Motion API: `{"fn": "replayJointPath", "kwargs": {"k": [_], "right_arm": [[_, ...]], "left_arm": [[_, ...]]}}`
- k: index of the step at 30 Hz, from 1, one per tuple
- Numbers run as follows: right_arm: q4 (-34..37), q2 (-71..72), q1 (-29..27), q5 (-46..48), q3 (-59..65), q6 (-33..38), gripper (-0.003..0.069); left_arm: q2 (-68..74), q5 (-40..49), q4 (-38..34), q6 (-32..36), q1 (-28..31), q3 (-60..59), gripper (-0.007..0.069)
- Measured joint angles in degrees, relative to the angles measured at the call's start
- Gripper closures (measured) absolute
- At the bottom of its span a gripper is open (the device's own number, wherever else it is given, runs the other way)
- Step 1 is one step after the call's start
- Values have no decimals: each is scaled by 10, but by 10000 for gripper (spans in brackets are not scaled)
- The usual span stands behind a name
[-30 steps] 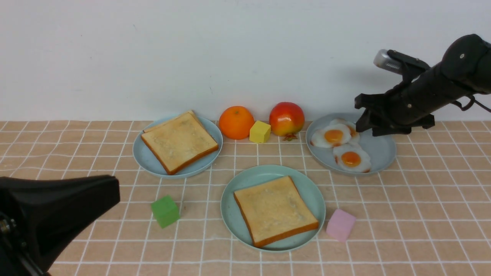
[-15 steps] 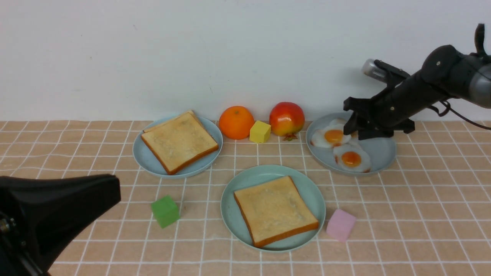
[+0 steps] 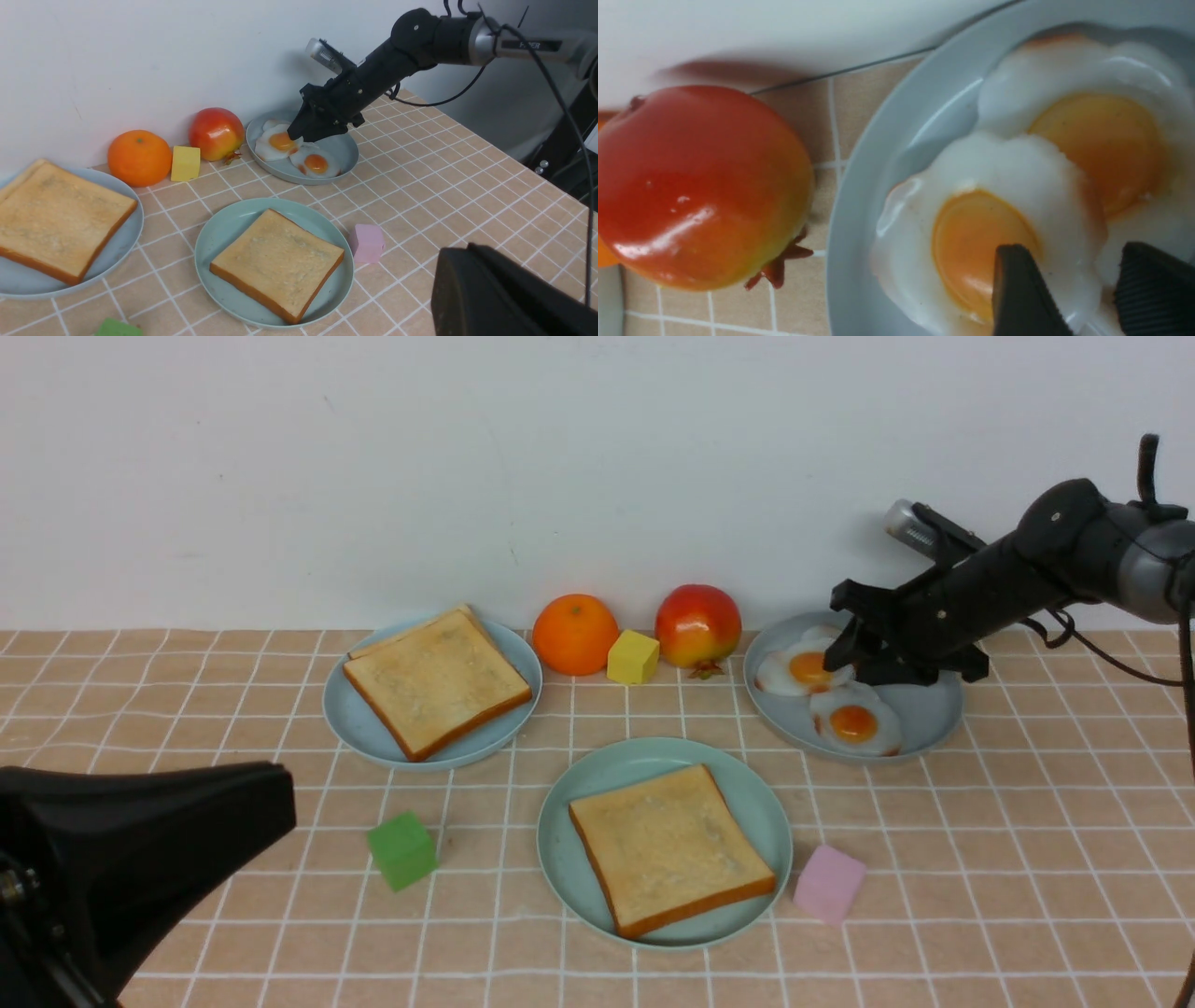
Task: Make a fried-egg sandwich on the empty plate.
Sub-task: Use the right arm to grab a fried egg
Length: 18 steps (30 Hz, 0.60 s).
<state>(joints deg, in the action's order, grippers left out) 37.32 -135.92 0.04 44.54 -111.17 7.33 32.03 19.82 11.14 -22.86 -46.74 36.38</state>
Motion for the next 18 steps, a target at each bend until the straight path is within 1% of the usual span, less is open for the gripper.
{"fn": "replayJointPath", "kwargs": {"k": [9, 18], "right_arm": [[10, -2, 0, -11, -1, 0, 343], [40, -5, 0, -29, -1, 0, 343]], "left_arm": [[0, 0, -2, 0, 0, 0, 634], [0, 0, -3, -4, 0, 0, 634]]}}
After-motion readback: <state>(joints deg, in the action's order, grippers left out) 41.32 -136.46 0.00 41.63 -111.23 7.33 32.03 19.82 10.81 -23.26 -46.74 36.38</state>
